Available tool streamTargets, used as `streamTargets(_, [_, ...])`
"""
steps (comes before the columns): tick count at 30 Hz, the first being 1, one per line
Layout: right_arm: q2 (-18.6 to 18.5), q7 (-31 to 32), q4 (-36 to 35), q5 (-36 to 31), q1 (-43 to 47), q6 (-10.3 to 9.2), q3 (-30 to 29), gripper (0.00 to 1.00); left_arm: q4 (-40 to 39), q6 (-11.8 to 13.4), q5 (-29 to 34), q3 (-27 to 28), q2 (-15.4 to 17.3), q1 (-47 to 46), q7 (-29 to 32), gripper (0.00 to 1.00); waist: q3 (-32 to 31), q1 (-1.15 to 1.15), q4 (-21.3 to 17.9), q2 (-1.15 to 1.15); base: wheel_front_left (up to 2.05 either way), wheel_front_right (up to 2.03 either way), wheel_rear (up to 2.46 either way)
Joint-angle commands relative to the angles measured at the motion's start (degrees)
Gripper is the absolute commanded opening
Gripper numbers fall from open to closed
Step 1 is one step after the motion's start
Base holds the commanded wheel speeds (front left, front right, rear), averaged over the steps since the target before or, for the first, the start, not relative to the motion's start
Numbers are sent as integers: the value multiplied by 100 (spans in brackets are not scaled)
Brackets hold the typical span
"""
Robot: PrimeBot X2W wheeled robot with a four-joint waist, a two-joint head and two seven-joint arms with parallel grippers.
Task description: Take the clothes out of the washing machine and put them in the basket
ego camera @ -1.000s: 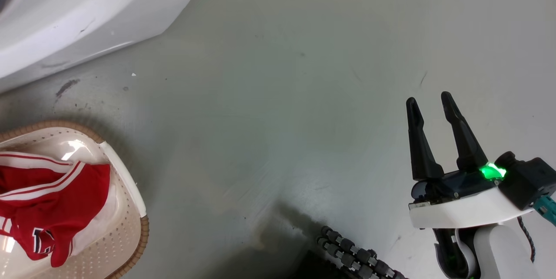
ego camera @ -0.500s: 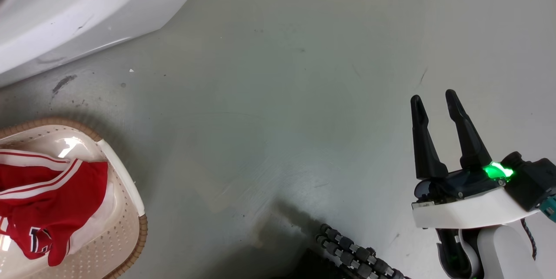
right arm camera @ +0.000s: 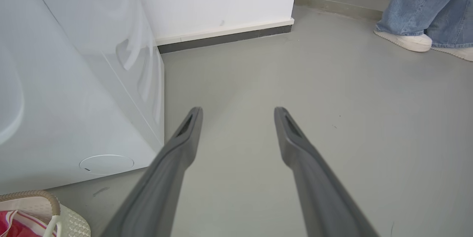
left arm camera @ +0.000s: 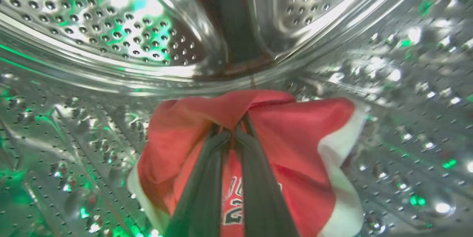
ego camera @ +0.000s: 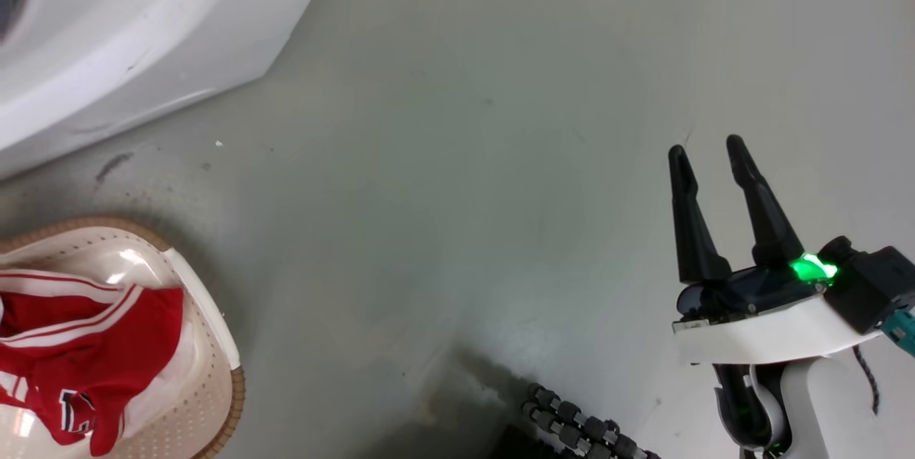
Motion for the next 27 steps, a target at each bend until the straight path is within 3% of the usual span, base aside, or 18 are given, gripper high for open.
streamTargets(1, [2, -9, -1, -37, -89, -3, -43, 100, 88, -38, -81, 27, -68, 150, -144, 0, -140, 0, 52, 0, 0, 0, 0])
streamTargets(13, [0, -9, 140, -446, 132, -4, -375, 100, 750, -151, -667, 370, -739, 1494, -2444, 0, -1238, 0, 562, 0, 0, 0, 0])
streamTargets(20, [0, -9, 191, -694, 357, -4, -536, 100, 373, -26, -963, 691, -1176, 2667, -2765, 0, -1903, 0, 888, 0, 0, 0, 0])
streamTargets(27, [-1, 38, 244, -954, 544, -4, -676, 100, -1150, 335, -1073, 1324, -1685, 4341, -2770, 0, -2548, 0, 1275, 0, 0, 0, 0])
